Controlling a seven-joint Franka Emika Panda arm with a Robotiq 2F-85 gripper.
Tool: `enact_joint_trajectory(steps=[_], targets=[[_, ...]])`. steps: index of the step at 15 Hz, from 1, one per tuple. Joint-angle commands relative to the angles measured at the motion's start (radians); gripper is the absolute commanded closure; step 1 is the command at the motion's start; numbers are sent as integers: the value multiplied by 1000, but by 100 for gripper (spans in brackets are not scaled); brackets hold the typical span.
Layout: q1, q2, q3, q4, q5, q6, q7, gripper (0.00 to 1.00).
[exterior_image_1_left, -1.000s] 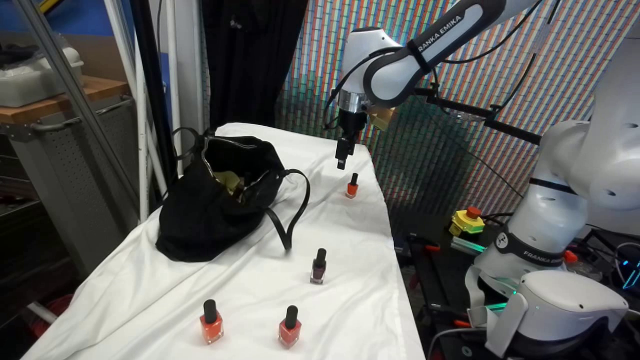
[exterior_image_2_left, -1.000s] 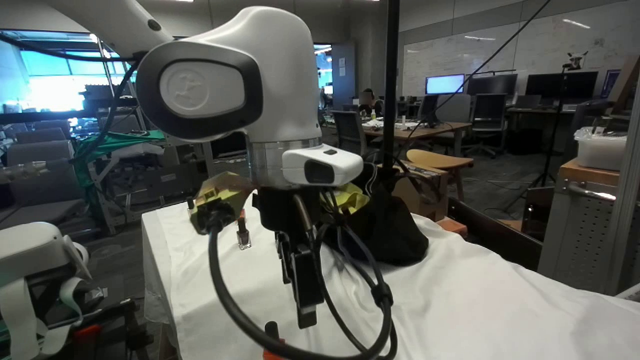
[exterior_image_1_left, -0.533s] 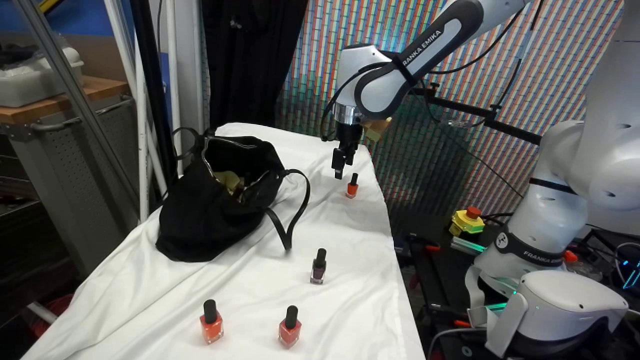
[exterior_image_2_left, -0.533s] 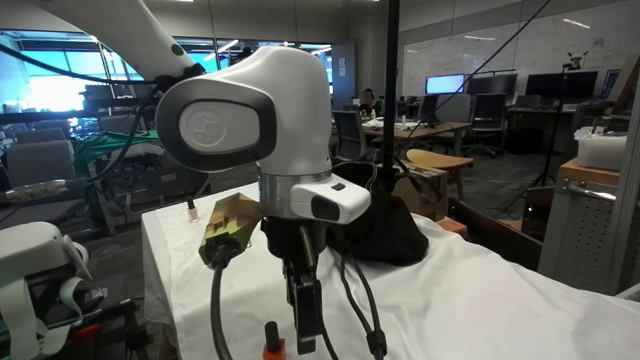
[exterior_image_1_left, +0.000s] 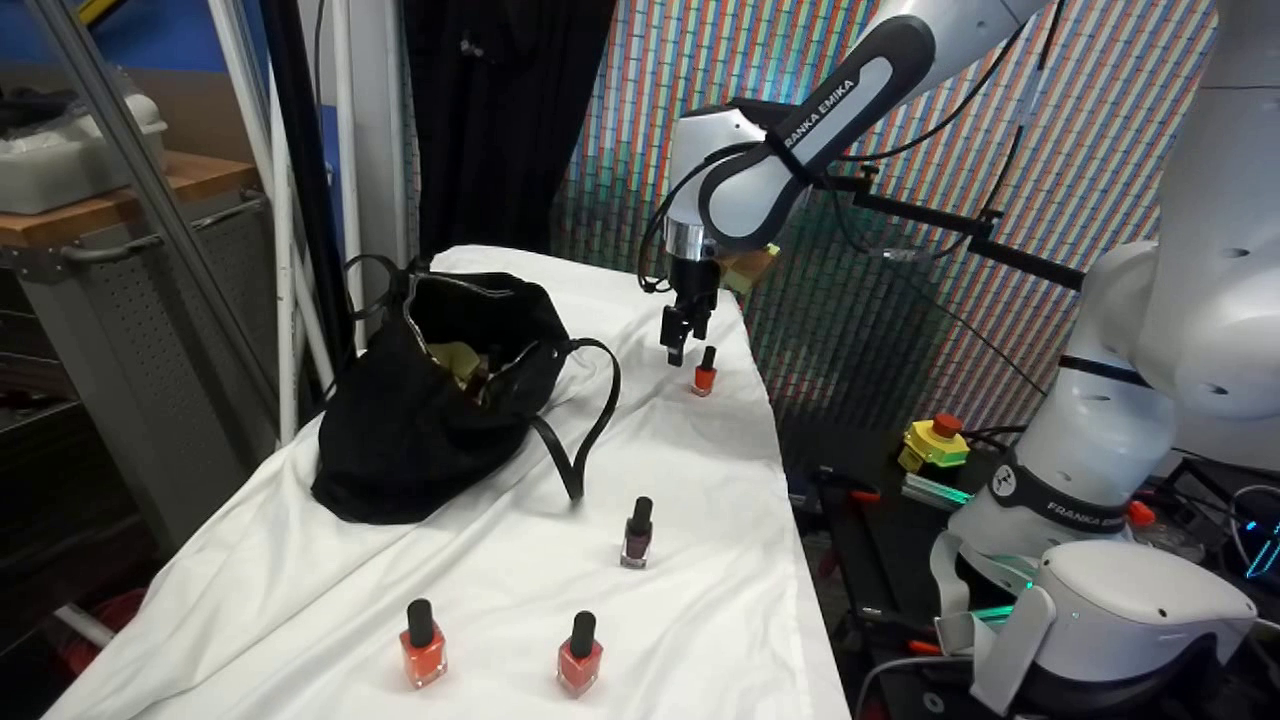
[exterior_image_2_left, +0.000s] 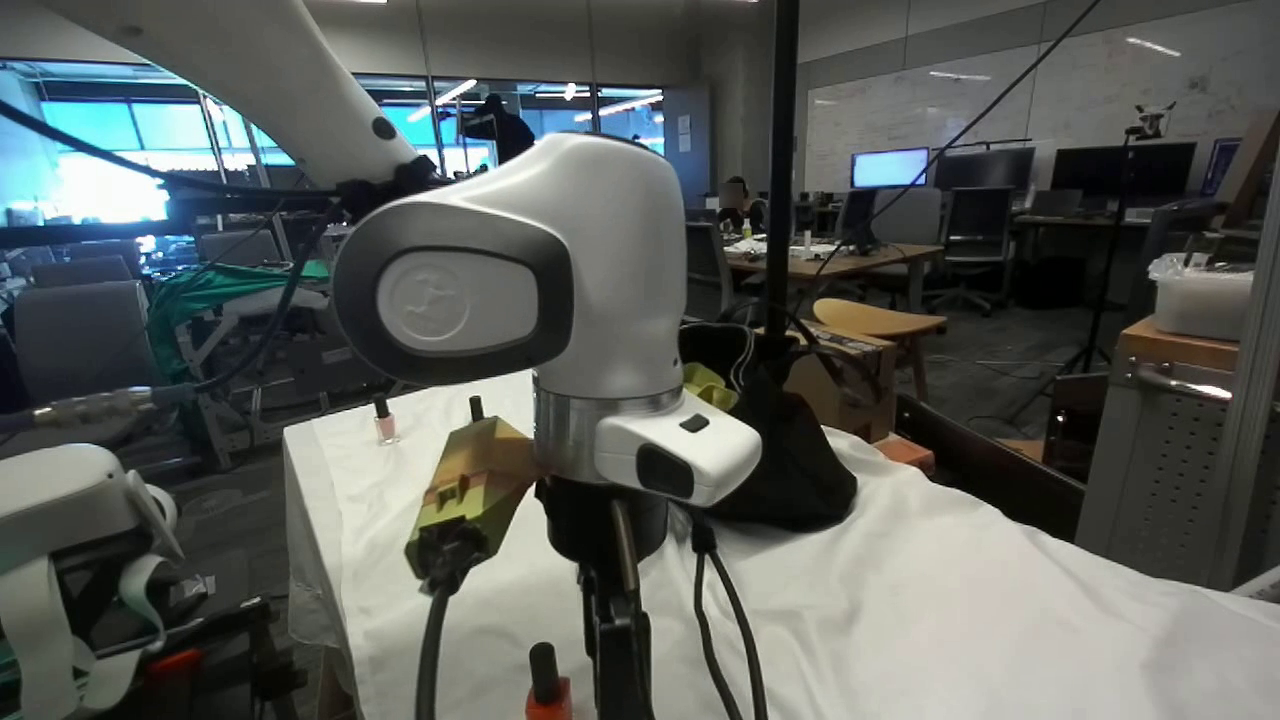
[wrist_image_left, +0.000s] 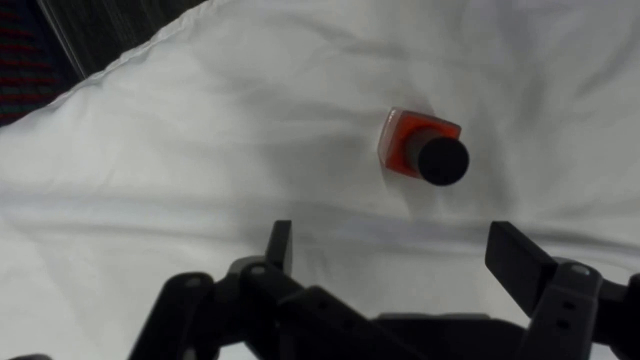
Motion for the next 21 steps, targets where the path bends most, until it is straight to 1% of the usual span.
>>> enact_joint_trajectory(steps=[1,12,16,21], targets=[[-10,51,-1,29,58,22,-34,0],[-43,134,9,67,142,35,-99,0],[-50,136,11,64,162,35,-122,0],[-46,117,4,50,150,40,-116,0]])
